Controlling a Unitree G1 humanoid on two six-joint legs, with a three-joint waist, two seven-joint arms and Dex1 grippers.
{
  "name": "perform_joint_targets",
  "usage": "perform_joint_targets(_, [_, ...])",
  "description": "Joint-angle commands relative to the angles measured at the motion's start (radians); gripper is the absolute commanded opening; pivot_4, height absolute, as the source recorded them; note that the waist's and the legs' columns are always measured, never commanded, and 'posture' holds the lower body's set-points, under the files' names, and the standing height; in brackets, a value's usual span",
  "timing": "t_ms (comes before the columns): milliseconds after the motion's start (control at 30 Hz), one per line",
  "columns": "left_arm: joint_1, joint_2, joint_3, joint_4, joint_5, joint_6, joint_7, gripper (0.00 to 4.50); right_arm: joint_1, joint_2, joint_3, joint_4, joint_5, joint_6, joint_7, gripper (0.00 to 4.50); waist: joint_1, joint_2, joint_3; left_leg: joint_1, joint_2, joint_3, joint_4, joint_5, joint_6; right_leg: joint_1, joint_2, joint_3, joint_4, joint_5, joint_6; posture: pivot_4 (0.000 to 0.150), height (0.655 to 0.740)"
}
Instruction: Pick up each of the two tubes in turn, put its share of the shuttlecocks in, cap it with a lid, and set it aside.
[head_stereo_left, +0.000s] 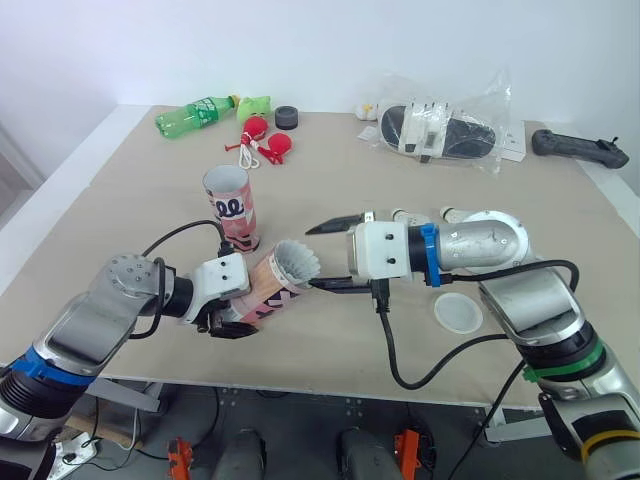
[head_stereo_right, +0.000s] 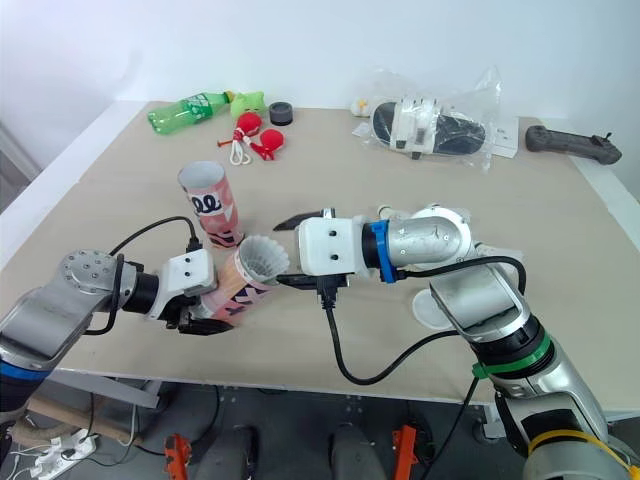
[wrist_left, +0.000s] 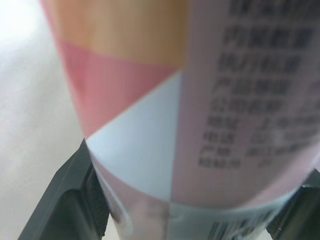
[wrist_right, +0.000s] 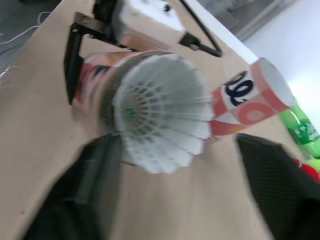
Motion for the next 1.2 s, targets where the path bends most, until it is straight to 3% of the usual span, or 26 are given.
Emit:
perform_joint_targets(33, [0.021,-0.018,-0.047,0.001,-0.018,0.023,-0.007,3.27,-0.039,0.021,-0.037,-0.030,0.116,0.081,0.052,4.19,0.000,0.000,0.000,0.000,0.000,0.000,0.000,0.000,0.000,0.000,0.000,0.000,0.000,0.000,0.001,0.150,0.7400])
perform_joint_targets(67, [0.020,-0.019,-0.048,0.001,-0.018,0.023,-0.007,3.27,-0.060,0.020,-0.052,-0.022,0.141,0.104,0.064,3.87,0.000,0.000,0.000,0.000,0.000,0.000,-0.001,0.000,0.000,0.000,0.000,0.000,0.000,0.000,0.001,0.150,0.7400])
perform_joint_targets(233, [0.013,-0.021,-0.050,0.001,-0.018,0.027,-0.007,3.27,-0.124,-0.021,-0.101,-0.025,0.286,0.257,0.137,1.18,0.001,0.000,0.000,0.000,0.000,-0.001,0.000,0.000,0.000,0.000,0.000,-0.001,0.000,0.001,0.001,0.150,0.7400])
perform_joint_targets(300, [0.011,-0.022,-0.050,0.002,-0.018,0.028,-0.007,3.27,-0.141,-0.028,-0.099,-0.018,0.292,0.270,0.140,0.28,0.001,0.000,0.000,0.000,0.000,-0.001,0.000,0.000,0.000,0.000,0.000,-0.001,0.000,0.000,0.000,0.150,0.7400])
perform_joint_targets(333, [0.010,-0.023,-0.050,0.002,-0.018,0.030,-0.007,3.27,-0.152,-0.029,-0.085,-0.008,0.274,0.256,0.143,0.08,0.000,0.000,0.000,0.000,0.000,-0.001,0.000,0.000,0.000,0.000,0.000,-0.001,0.000,0.000,0.000,0.150,0.7400])
perform_joint_targets(500, [0.008,-0.028,-0.055,0.000,-0.017,0.032,-0.006,3.27,-0.194,0.006,0.027,0.093,0.160,0.154,0.164,0.08,0.000,0.000,0.000,0.000,0.000,-0.001,0.000,0.000,0.000,-0.001,0.000,-0.001,0.000,-0.001,-0.003,0.150,0.7400])
perform_joint_targets(867, [0.006,-0.024,-0.060,-0.014,-0.016,0.037,-0.009,3.27,-0.316,0.216,0.264,0.410,-0.062,-0.059,0.244,0.08,0.001,0.000,0.000,-0.001,0.000,-0.001,0.000,0.000,0.000,-0.001,0.000,-0.002,0.000,0.001,0.001,0.150,0.7400])
perform_joint_targets(1200, [0.019,-0.020,-0.055,-0.046,-0.024,0.055,0.001,3.27,-0.333,0.321,0.320,0.499,-0.135,-0.106,0.308,0.08,-0.001,0.001,0.000,0.000,0.001,-0.001,-0.001,0.000,0.000,-0.001,0.000,-0.002,0.000,0.001,0.000,0.150,0.7400])
